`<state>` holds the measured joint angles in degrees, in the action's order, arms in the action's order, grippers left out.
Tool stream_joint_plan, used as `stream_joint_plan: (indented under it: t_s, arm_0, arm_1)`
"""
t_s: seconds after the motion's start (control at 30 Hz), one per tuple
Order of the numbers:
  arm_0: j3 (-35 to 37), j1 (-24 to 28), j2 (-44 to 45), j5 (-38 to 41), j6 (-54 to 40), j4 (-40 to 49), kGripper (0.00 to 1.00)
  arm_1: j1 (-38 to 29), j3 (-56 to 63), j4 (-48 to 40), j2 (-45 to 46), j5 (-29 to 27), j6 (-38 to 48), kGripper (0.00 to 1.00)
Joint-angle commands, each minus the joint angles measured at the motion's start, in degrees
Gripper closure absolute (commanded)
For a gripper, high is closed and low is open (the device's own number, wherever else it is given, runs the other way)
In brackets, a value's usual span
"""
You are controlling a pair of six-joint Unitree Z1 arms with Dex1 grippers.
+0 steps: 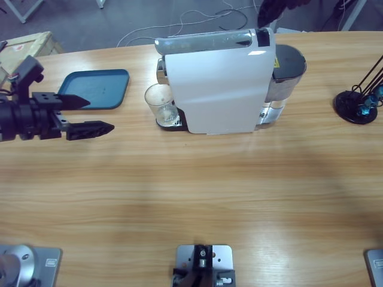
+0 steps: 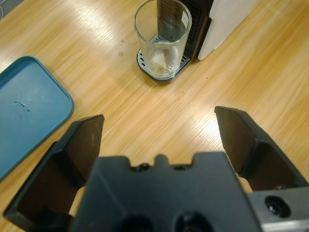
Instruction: Pour coffee
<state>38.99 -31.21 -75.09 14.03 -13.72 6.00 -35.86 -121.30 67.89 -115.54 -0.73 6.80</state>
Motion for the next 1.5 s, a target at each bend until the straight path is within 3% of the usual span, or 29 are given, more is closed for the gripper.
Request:
stream_joint_plan:
  t_s: [0.03,0.63,0.8,0.87,0.9,1.5]
  arm_0:
    - [0.0,-0.5,-2.4,-0.8,0.1,-0.7,0.004]
    - [-0.2,-0.6,-2.4,-1.6,0.0,-0.8,0.004]
    - [-0.2,-0.6,-2.3,-1.6,0.0,-0.9,0.004]
    - [-0.2,-0.6,-2.2,-1.9,0.0,-0.9,0.004]
    - [-0.1,-0.6,-2.2,-1.9,0.1,-0.9,0.004]
    - [-0.2,-0.6,-1.5,-1.3,-0.1,-0.9,0.004]
  arm_1:
    - [-0.5,0.1,0.5,-3.8,-1.2,-0.7,1.0]
    - [-0.6,3.5,0.3,-4.5,-1.4,-1.2,1.0]
    - [-1.5,-1.8,-0.1,-0.1,-2.7,-2.8,0.993]
    - [-2.4,-5.2,0.5,2.6,-3.4,-2.6,0.064]
    - [-2.9,-5.2,0.5,3.7,-3.5,-2.2,0.001]
    - [-3.7,4.7,3.8,8.0,-3.2,3.4,0.0]
